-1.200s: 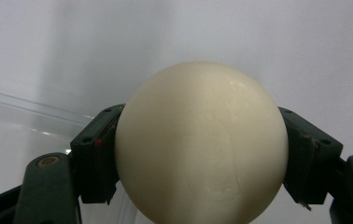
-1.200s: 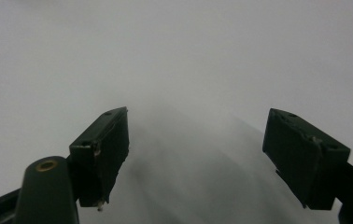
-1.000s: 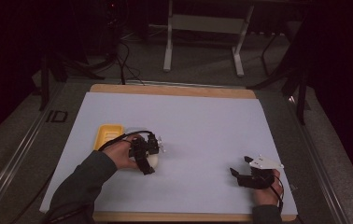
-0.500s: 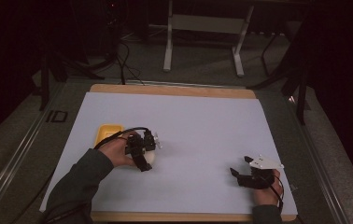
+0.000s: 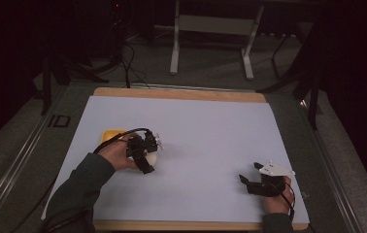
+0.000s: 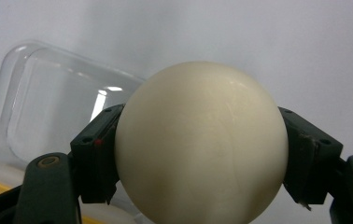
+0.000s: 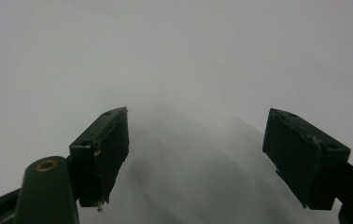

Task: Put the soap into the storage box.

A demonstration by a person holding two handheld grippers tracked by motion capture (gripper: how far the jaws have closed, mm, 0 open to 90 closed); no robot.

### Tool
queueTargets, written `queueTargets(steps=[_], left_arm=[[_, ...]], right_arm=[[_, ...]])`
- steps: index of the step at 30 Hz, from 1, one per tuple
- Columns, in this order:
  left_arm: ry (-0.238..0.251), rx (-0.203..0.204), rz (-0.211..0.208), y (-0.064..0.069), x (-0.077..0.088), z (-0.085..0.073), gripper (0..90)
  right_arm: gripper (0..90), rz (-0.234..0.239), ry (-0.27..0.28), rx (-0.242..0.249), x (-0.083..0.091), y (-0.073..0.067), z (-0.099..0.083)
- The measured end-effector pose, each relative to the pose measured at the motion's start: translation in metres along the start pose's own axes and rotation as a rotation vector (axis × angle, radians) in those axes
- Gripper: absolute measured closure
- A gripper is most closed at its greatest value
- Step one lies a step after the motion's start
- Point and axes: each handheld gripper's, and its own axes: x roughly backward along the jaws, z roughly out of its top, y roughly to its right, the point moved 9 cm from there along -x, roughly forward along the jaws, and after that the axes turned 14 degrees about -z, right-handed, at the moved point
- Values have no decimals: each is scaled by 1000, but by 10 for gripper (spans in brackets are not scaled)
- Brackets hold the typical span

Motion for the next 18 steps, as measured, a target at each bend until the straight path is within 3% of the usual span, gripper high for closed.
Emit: queueTargets(steps=[6, 18], left_arm=[[8, 31, 19, -7, 3, -4, 255], [24, 82, 17, -17, 8, -8, 255]], right_arm=[[225, 0, 0, 0, 0, 0, 0], [225, -1, 0, -1, 0, 0, 0]])
